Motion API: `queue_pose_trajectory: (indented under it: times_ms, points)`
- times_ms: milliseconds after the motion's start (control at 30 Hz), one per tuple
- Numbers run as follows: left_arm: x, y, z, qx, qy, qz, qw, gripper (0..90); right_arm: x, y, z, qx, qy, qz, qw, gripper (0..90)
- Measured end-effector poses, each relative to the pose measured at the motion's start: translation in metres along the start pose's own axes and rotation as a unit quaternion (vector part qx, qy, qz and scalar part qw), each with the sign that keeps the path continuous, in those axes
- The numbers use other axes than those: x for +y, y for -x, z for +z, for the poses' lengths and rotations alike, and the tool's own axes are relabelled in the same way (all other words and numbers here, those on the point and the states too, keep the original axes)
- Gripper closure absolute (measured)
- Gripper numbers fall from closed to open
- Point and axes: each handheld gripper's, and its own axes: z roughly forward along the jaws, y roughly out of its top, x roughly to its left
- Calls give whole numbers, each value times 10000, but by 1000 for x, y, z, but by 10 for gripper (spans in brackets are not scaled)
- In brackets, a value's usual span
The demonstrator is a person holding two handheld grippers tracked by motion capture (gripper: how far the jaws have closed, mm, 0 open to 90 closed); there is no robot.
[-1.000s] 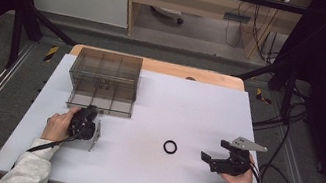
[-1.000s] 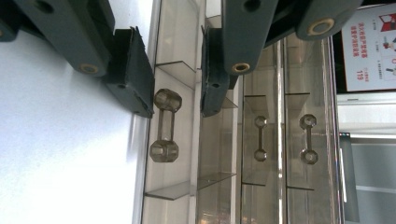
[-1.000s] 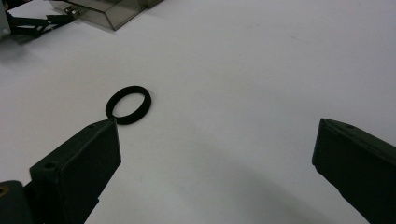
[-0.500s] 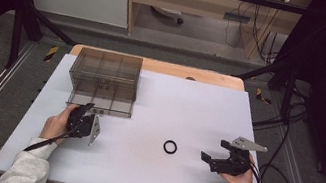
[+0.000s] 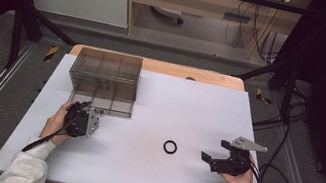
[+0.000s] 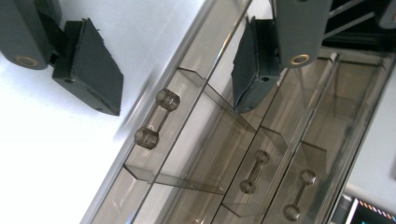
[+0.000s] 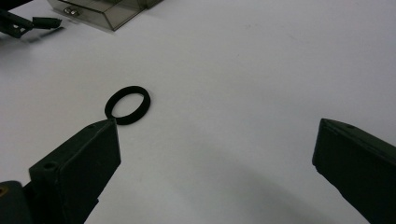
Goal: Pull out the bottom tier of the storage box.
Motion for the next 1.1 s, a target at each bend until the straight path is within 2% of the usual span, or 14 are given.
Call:
queue_pose_trajectory:
  times_ms: [133,267,467,700,967,1033,1100]
  points:
    - [0,-4,-4,-105,38,-397,9991,279,0,0,0,-2,3,2,10000,16]
    - [0,-8,-7,-165,39,-736,9971,213,0,0,0,-1,4,7,10000,16]
    - [-2,-12,-11,-284,-20,-1276,9914,171,0,0,0,-4,-7,-9,10000,16]
    - [-5,-19,-17,-536,38,-1863,9810,112,0,0,0,-11,-6,14,10000,16]
    - [-10,-22,-23,-798,71,-2297,9700,61,0,0,0,-20,-25,21,10000,17]
    - [-11,-23,-25,-891,77,-2429,9659,51,0,0,1,-26,-28,14,10000,18]
    - [-13,-24,-27,-903,87,-2495,9641,48,0,0,1,-30,-30,-3,10000,19]
